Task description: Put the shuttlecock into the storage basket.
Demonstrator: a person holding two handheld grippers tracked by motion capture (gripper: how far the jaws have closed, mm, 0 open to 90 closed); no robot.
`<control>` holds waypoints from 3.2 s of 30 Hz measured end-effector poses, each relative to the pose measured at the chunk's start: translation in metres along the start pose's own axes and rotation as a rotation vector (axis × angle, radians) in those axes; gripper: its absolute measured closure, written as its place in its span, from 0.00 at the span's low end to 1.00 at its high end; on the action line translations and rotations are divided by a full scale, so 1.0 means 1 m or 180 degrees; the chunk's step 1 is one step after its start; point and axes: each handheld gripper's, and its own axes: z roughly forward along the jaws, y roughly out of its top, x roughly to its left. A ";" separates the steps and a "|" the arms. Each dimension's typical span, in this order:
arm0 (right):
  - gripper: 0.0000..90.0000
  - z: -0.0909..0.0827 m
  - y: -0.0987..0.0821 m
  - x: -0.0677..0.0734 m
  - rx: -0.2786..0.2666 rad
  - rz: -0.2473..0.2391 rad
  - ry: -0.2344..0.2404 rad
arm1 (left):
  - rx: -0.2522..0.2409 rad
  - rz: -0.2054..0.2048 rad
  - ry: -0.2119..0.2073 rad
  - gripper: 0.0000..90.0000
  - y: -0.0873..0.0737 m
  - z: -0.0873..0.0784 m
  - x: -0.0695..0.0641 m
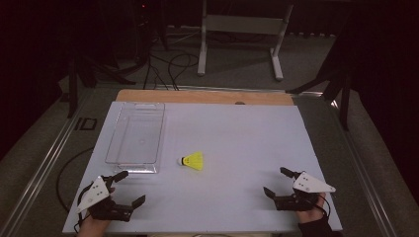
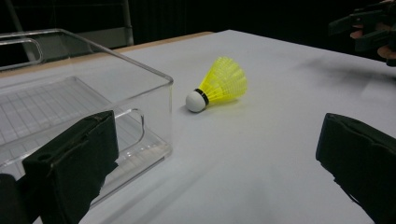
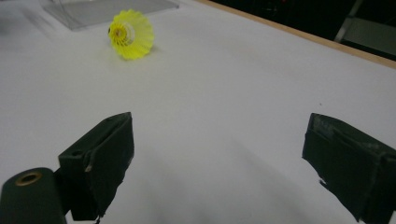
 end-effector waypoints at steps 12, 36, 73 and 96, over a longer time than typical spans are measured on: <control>0.10 0.001 -0.003 -0.003 -0.0019 0.0031 -0.0006 | -0.0028 -0.0045 0.0013 0.00 0.002 -0.001 0.001; 0.10 0.000 0.000 0.001 -0.0064 -0.0073 -0.0072 | 0.0472 0.0347 -0.0472 0.00 0.056 0.000 -0.005; 0.10 -0.001 0.002 0.002 -0.0085 -0.0100 -0.0054 | 0.1952 0.1078 -0.1123 0.00 0.093 0.048 -0.016; 0.10 -0.001 0.001 0.002 -0.0085 -0.0106 -0.0040 | 0.2334 0.1475 -0.1403 0.00 0.130 0.081 -0.024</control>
